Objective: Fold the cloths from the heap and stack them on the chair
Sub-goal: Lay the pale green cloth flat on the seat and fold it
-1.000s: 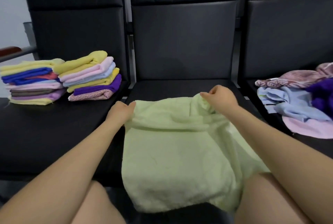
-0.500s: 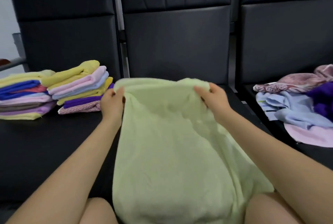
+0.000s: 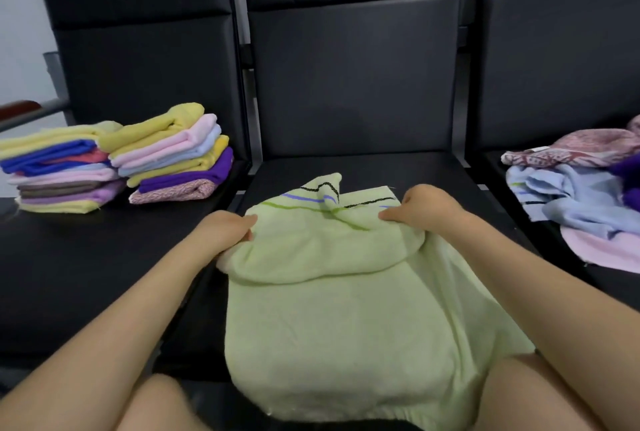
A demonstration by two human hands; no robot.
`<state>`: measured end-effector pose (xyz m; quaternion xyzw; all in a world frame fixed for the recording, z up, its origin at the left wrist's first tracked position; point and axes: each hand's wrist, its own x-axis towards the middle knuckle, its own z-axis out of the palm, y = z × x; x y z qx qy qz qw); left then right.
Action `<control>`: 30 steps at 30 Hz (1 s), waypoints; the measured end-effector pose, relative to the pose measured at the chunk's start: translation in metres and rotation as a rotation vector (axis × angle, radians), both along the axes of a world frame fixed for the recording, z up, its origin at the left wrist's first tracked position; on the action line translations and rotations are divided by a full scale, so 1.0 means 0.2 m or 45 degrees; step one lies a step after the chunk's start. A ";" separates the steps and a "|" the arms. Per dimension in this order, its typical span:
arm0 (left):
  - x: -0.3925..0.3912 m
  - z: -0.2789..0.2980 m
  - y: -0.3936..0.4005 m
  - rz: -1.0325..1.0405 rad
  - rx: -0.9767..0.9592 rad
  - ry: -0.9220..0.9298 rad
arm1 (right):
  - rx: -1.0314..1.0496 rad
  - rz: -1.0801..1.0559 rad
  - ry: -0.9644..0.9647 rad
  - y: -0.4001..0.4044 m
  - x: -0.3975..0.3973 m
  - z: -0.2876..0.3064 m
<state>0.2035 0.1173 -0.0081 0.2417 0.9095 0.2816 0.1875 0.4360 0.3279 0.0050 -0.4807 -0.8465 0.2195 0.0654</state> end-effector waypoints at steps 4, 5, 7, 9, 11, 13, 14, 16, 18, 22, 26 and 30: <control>-0.06 0.00 0.09 0.062 0.233 0.290 | 0.167 0.112 0.420 -0.04 -0.09 -0.06; -0.07 -0.01 0.13 0.072 0.256 0.302 | 0.140 0.146 0.461 -0.06 -0.13 -0.07; -0.07 -0.03 0.20 0.077 0.277 0.214 | 0.036 0.199 0.413 -0.09 -0.20 -0.08; -0.07 -0.07 0.27 0.042 0.222 0.150 | -0.013 0.260 0.237 -0.12 -0.25 -0.10; -0.06 -0.10 0.31 -0.023 0.249 0.065 | -0.003 0.309 0.117 -0.13 -0.27 -0.11; -0.05 -0.10 0.31 -0.082 0.343 -0.015 | -0.052 0.338 0.111 -0.13 -0.26 -0.10; -0.06 -0.11 0.30 -0.081 0.372 -0.024 | -0.082 0.360 0.122 -0.13 -0.25 -0.11; -0.07 -0.11 0.27 -0.038 0.470 -0.010 | -0.111 0.385 0.139 -0.11 -0.23 -0.10; -0.09 -0.11 0.23 0.073 0.575 0.001 | -0.105 0.382 0.155 -0.08 -0.21 -0.11; -0.17 -0.13 0.21 0.294 0.594 0.058 | 0.098 0.382 -0.027 -0.01 -0.18 -0.13; -0.21 -0.12 0.28 0.264 0.439 0.068 | 0.228 0.355 -0.231 0.08 -0.25 -0.09; -0.27 -0.09 0.40 0.216 0.430 -0.211 | 0.169 0.273 -0.058 0.20 -0.35 -0.09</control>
